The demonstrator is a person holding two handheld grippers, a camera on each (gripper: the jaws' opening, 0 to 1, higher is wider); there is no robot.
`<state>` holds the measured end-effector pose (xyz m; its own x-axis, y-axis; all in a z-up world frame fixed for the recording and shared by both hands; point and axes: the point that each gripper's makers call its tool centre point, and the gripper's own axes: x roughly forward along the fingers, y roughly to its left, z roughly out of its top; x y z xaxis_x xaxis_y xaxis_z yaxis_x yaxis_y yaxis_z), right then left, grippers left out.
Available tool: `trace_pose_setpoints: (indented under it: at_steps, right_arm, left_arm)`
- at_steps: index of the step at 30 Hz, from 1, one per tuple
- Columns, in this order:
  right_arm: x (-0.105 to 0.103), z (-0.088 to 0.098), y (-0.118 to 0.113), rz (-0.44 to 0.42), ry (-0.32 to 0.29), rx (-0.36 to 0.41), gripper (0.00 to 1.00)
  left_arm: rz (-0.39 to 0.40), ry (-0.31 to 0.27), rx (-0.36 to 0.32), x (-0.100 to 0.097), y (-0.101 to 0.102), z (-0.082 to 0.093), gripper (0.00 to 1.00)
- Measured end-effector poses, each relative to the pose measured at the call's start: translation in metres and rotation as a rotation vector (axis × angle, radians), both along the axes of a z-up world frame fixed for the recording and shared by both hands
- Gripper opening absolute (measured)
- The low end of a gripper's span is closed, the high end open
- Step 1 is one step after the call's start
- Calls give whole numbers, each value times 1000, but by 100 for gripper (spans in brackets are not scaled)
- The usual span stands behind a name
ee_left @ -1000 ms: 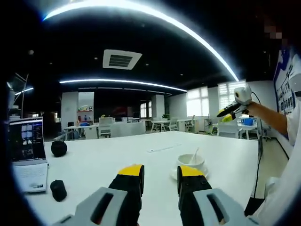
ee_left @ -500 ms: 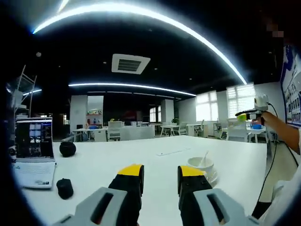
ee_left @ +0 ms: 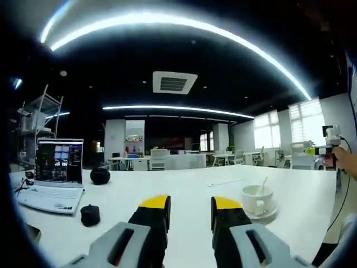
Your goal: Tidy tabletop coffee trays, cups and spoons，present forward
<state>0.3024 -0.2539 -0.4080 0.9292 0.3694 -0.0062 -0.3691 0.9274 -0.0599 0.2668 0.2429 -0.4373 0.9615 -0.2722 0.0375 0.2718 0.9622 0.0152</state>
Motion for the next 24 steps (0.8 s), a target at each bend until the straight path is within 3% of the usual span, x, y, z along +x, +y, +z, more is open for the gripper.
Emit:
trace_pose_setpoints:
  at_steps: [5,13,17,20,22,24]
  right_arm:
    - [0,-9,2,6,21,-2,30]
    - [1,-7,0,6,19,-6,30]
    - [4,-11,3,21,44,-18,31]
    - [7,-14,9,41,81,-14,32]
    - [8,-19,15,63,136,27,32]
    - [12,-22,19,72,174,83,32]
  left_arm:
    - [5,14,-5,-1,2,-6,31]
    - [5,25,-11,0,2,-9,31]
    - [-2,59,-39,3,2,-11,31]
    - [-24,128,-132,7,-2,-14,32]
    - [-34,180,-215,10,-3,-18,33]
    - [-45,204,-248,14,-4,-20,33]
